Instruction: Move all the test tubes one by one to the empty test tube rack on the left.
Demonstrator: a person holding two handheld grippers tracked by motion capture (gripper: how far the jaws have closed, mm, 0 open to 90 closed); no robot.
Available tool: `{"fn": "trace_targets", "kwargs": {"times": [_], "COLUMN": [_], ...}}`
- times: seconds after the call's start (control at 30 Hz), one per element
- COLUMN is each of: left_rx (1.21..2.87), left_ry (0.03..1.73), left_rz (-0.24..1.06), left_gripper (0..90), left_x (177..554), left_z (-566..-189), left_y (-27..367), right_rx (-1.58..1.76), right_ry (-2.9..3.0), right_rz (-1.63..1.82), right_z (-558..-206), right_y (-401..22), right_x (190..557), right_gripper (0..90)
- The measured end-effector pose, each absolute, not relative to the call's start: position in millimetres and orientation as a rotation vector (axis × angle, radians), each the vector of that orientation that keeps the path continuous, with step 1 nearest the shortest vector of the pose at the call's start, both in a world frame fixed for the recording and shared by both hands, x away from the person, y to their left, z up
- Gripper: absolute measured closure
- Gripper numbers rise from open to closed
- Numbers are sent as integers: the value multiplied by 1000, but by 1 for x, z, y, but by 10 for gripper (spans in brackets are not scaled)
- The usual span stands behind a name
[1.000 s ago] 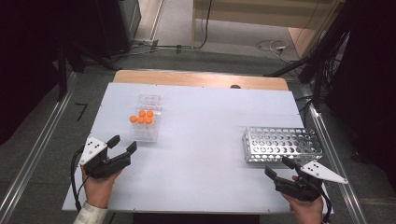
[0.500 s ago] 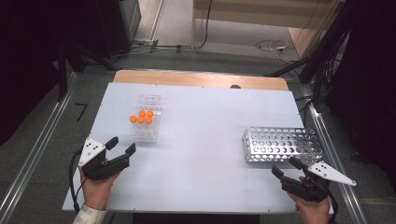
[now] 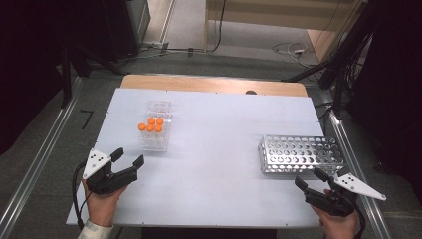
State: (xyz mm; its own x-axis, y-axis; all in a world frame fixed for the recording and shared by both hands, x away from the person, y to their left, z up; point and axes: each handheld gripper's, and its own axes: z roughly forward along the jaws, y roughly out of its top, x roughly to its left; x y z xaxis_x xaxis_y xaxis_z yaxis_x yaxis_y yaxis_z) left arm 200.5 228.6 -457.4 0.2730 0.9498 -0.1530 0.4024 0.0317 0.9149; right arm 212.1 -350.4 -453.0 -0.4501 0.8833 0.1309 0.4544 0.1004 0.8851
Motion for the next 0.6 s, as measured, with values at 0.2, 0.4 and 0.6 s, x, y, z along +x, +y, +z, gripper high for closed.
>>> {"fn": "trace_targets", "kwargs": {"times": [0.2,0.4,0.6], "left_rx": [1556,1556,1555], "left_ry": [1320,1347,1364], "left_rz": [694,698,714], "left_gripper": [206,171,167], "left_x": [200,200,198], "left_z": [-459,-460,-462], "left_y": [230,232,235], "right_rx": [1316,1327,1338], "right_ry": [1933,1919,1907], "right_rz": [1307,1304,1298], "right_z": [-453,-453,-454], "right_y": [-356,-361,-365], "right_x": [211,211,210], "right_gripper": [184,184,184]}}
